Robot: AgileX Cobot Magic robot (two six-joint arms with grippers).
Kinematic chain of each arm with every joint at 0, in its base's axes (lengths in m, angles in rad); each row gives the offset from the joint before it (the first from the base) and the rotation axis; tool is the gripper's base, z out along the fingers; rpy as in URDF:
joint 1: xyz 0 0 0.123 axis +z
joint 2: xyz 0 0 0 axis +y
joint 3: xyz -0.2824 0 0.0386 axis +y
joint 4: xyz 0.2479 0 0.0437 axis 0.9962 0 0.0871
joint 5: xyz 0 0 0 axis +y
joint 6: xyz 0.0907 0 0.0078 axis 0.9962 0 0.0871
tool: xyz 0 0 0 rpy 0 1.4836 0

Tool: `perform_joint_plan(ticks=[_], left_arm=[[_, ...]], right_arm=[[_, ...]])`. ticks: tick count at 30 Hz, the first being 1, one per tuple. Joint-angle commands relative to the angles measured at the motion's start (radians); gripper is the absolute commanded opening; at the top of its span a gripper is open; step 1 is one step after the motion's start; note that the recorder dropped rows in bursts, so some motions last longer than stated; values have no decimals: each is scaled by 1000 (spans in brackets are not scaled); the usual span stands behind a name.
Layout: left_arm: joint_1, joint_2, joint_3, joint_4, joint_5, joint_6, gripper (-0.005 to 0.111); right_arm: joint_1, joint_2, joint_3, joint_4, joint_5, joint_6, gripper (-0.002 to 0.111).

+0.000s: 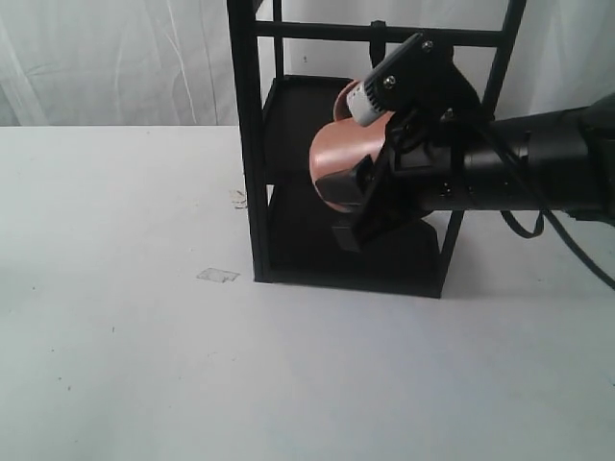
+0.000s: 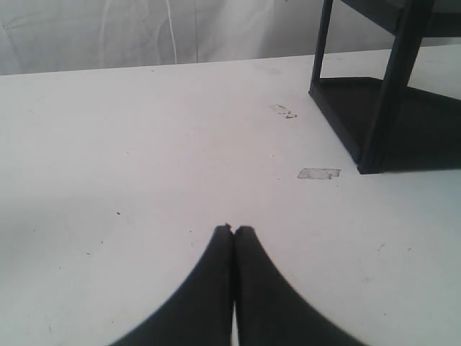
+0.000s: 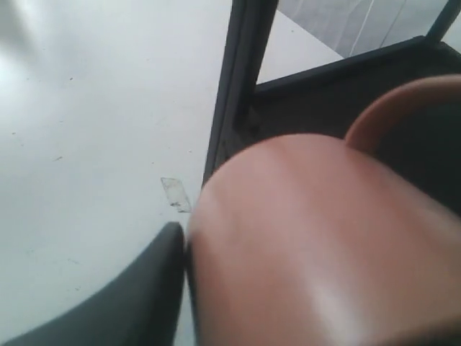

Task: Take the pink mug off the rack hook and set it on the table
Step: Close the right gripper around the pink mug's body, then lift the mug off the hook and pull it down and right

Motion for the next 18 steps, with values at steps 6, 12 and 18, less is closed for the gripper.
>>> perform_joint_plan(ticks=[6,12,18], left_arm=[[3,-4,4,-2,5,-6,0],[3,-4,4,-2,5,-6,0],[3,-4,4,-2,5,-6,0]], right_arm=[[0,-3,-5,36,-65,-9,1],[0,-22,-5,34,-63,-9,0],[0,-55,-5,34,-62,-9,0]])
